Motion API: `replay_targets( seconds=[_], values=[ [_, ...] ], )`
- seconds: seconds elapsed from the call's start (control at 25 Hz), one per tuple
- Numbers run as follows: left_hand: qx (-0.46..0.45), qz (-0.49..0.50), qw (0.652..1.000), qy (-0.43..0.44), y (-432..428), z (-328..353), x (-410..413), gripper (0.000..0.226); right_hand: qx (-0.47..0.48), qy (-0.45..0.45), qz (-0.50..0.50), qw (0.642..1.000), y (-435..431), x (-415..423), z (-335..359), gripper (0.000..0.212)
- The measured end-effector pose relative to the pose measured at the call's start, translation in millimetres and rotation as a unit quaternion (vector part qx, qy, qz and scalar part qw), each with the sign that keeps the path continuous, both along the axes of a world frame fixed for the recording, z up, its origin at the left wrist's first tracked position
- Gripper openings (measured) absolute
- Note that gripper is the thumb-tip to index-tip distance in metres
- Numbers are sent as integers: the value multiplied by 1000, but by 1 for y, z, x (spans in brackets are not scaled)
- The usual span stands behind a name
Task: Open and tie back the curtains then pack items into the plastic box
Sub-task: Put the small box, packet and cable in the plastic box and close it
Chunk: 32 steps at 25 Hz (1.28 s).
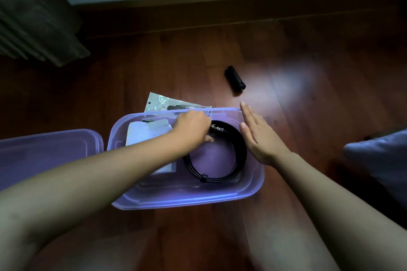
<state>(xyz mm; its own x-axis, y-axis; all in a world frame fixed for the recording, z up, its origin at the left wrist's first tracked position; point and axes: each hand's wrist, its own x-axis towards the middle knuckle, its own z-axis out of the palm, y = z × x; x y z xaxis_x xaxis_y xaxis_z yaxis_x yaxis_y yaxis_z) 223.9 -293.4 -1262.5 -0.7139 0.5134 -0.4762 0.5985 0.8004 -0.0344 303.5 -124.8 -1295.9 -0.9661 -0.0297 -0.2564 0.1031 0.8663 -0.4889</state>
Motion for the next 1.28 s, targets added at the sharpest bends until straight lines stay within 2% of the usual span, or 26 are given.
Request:
replay_targets(
  seconds=[0.08, 0.2, 0.24, 0.28, 0.36, 0.48, 0.6, 0.68, 0.8, 0.88, 1.0, 1.12, 1.2, 1.28],
  values=[
    [42, 49, 997, -32, -5, 17, -23, 41, 0, 4, 0, 1000, 0, 0, -1, 65],
    [157, 165, 960, -162, -3, 40, -62, 26, -5, 10, -1, 1000, -1, 0, -3, 64],
    [198, 178, 950, -160, 3, 40, -75, 21, -4, 12, 0, 1000, -1, 1, -3, 64],
    [232, 162, 952, -120, 13, 37, -86, 17, -1, 14, 0, 1000, -1, 0, -4, 64],
    [266, 71, 961, -21, 36, 18, -109, 22, 4, 16, 1, 1000, -1, 1, -4, 64],
    [215, -65, 974, -8, 67, -23, -134, 50, 4, 20, 4, 1000, -1, 0, -5, 64],
    [93, -112, 989, -3, 85, -49, -129, 70, 10, 22, 3, 1000, -1, 0, -4, 64],
    [31, -147, 988, 41, 91, -54, -123, 61, 18, 23, 8, 1000, -2, 1, -4, 64],
    [34, -166, 977, 128, 91, -57, -121, 39, 17, 27, 16, 999, -1, -2, -4, 63],
    [56, -137, 984, 104, 83, -54, -124, 33, 22, 23, 24, 999, 1, -3, -4, 63],
    [124, -100, 986, 56, 62, -40, -131, 34, 34, 22, 29, 999, 2, -3, -3, 64],
    [237, -162, 955, 74, 27, -20, -127, 43, 41, 21, 29, 998, 1, -2, -3, 64],
    [349, -219, 904, 114, -5, -8, -108, 46, 42, 19, 28, 999, 1, -3, -3, 65],
    [424, -253, 864, 99, -35, -1, -81, 42, 43, 17, 26, 999, 1, -2, -3, 65]
  ],
)
